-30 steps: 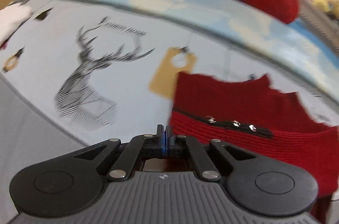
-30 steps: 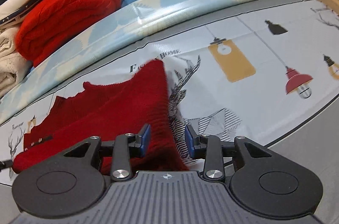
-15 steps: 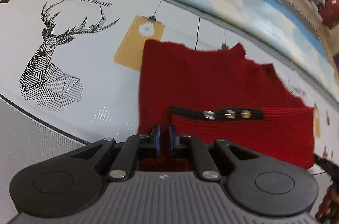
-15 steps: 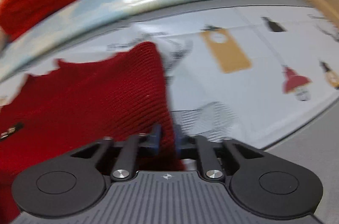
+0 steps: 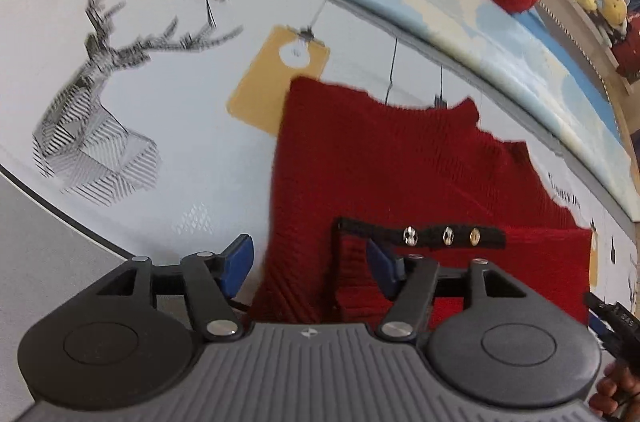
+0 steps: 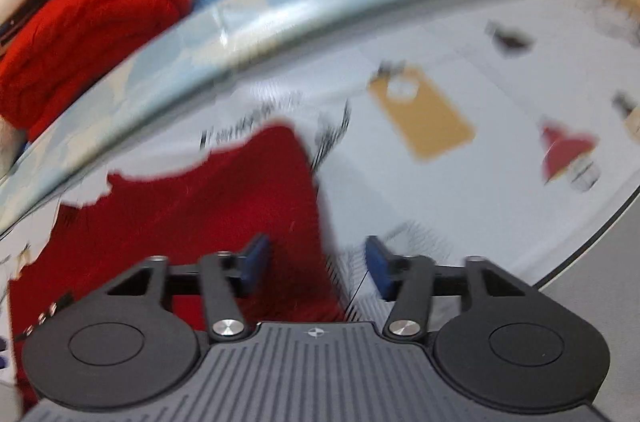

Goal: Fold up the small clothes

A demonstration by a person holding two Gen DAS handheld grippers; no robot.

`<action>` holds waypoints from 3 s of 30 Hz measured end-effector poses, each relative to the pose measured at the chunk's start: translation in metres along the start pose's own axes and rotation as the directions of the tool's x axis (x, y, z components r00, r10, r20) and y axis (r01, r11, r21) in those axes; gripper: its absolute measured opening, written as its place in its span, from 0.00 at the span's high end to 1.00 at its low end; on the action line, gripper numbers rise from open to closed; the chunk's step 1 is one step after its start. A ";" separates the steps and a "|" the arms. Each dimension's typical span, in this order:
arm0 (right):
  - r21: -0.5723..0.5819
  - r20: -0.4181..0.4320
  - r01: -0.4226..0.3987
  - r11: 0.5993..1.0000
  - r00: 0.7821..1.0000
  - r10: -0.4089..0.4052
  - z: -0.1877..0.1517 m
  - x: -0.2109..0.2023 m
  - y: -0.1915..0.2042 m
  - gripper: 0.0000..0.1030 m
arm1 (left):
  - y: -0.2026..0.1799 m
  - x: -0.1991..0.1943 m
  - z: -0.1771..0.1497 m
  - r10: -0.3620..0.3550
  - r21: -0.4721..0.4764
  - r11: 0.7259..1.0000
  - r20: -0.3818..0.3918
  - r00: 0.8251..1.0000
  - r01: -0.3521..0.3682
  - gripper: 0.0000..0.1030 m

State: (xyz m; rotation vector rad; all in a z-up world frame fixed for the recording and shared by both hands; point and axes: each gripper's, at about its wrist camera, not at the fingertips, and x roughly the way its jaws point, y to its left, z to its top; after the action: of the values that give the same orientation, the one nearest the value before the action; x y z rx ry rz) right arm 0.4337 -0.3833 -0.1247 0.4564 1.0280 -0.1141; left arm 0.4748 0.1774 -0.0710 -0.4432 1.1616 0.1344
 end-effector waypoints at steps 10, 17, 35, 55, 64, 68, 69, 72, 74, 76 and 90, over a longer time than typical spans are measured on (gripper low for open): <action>-0.024 -0.047 -0.091 0.996 0.995 0.090 -0.008 0.008 -0.004 0.76 | -0.008 0.028 -0.009 -0.030 0.125 0.992 0.052 0.998 0.024 0.63; 0.042 0.031 0.017 0.999 0.999 -0.019 -0.002 -0.017 -0.017 0.86 | -0.035 0.017 -0.011 -0.118 0.230 0.970 0.133 0.984 0.085 0.80; -0.013 -0.043 0.005 1.000 0.999 -0.005 -0.005 -0.031 -0.031 0.53 | -0.035 0.011 -0.029 -0.007 0.283 0.959 0.122 0.993 -0.028 0.68; -0.192 0.137 -0.054 0.980 0.987 0.082 -0.099 -0.251 -0.079 0.59 | 0.018 -0.151 -0.151 -0.114 0.361 0.931 0.154 0.982 0.052 0.66; -0.135 0.017 -0.029 0.990 0.999 0.031 -0.193 -0.249 -0.129 0.70 | 0.082 -0.134 -0.247 -0.105 0.297 0.949 -0.009 0.994 0.103 0.72; 0.019 -0.096 -0.039 0.999 0.995 0.041 -0.213 -0.221 -0.150 0.70 | 0.104 -0.119 -0.259 -0.026 0.222 0.974 -0.066 0.997 0.040 0.72; 0.012 -0.114 -0.042 0.999 0.993 0.043 -0.214 -0.218 -0.148 0.70 | 0.108 -0.116 -0.259 -0.032 0.188 0.981 -0.084 0.996 0.048 0.72; -0.056 -0.135 -0.022 0.998 0.991 0.015 -0.218 -0.213 -0.137 0.70 | 0.107 -0.114 -0.261 -0.030 0.212 0.976 -0.091 0.995 0.049 0.72; -0.059 -0.175 0.005 0.998 0.985 -0.015 -0.220 -0.206 -0.140 0.69 | 0.110 -0.108 -0.263 -0.019 0.203 0.978 -0.127 0.992 0.045 0.72; -0.062 -0.208 0.020 0.998 0.978 -0.032 -0.226 -0.201 -0.142 0.69 | 0.114 -0.109 -0.264 -0.024 0.174 0.983 -0.154 0.988 0.051 0.72; -0.166 -0.205 0.049 0.985 0.975 -0.083 -0.235 -0.207 -0.123 0.84 | 0.101 -0.110 -0.279 0.035 0.248 0.969 -0.147 0.989 0.003 0.70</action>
State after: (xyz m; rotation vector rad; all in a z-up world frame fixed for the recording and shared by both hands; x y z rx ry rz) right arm 0.1011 -0.4201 -0.0897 0.2915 1.2513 -0.0419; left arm 0.1591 0.1697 -0.0884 -0.2246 1.3115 -0.0315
